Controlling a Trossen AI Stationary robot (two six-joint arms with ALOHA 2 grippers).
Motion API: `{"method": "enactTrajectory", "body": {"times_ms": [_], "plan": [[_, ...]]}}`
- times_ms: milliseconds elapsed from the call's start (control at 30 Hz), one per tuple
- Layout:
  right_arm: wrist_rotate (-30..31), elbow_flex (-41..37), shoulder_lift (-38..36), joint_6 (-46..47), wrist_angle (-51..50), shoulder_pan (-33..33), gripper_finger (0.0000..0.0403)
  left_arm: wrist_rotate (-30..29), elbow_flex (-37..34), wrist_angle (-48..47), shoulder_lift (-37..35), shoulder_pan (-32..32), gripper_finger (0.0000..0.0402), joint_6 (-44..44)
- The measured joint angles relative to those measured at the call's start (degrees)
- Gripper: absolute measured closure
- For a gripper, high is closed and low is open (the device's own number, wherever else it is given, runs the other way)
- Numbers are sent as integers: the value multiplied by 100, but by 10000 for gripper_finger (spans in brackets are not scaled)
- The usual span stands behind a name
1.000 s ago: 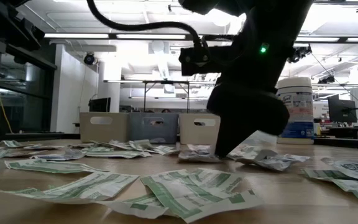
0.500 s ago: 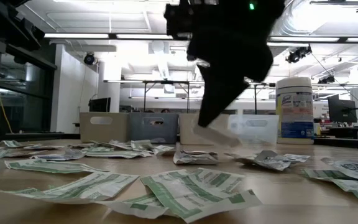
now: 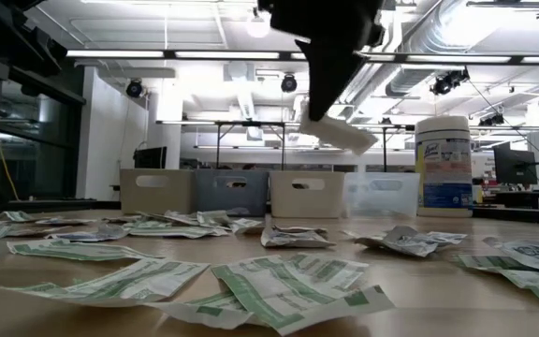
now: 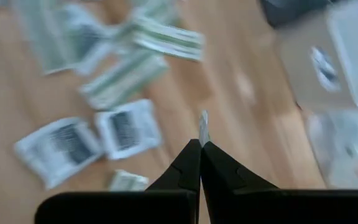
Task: Pick & Place First Aid Supplies
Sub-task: Put the green bandage into the transparent bin
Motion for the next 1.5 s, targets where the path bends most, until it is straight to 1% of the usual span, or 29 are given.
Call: {"method": "enactTrajectory", "body": {"times_ms": [100, 200, 400, 467, 667, 833, 933, 1100, 1333, 1500], "plan": [[-55, 198, -2, 373, -548, -252, 402, -1, 0, 2, 0, 0, 283, 0], [-183, 317, -2, 445, -872, -535, 403, -1, 0, 0, 0, 0, 283, 0], [-761, 314, -3, 158, -1119, -1162, 403, -1, 0, 2, 0, 0, 283, -2], [-803, 294, -2, 53, -1178, -1363, 403, -19, 0, 2, 0, 1, 283, -2], [-502, 293, -4, -668, -1580, -1915, 403, -90, 0, 4, 0, 0, 283, -22], [-48, 293, -4, -1566, -1582, -2362, 403, -90, 0, 4, 0, 0, 283, -56], [98, 293, -4, -1830, -1582, -2680, 403, -88, 0, 4, 0, 1, 283, -164], [212, 293, -4, -1741, -1584, -3346, 403, -99, 0, 4, 0, 2, 283, -333], [-183, 290, -4, -811, -1553, -4413, 403, -275, 0, 2, 0, 1, 283, -521], [-561, 290, -4, -699, -1157, -5000, 403, -479, 0, 4, 0, 0, 283, -683]]}}
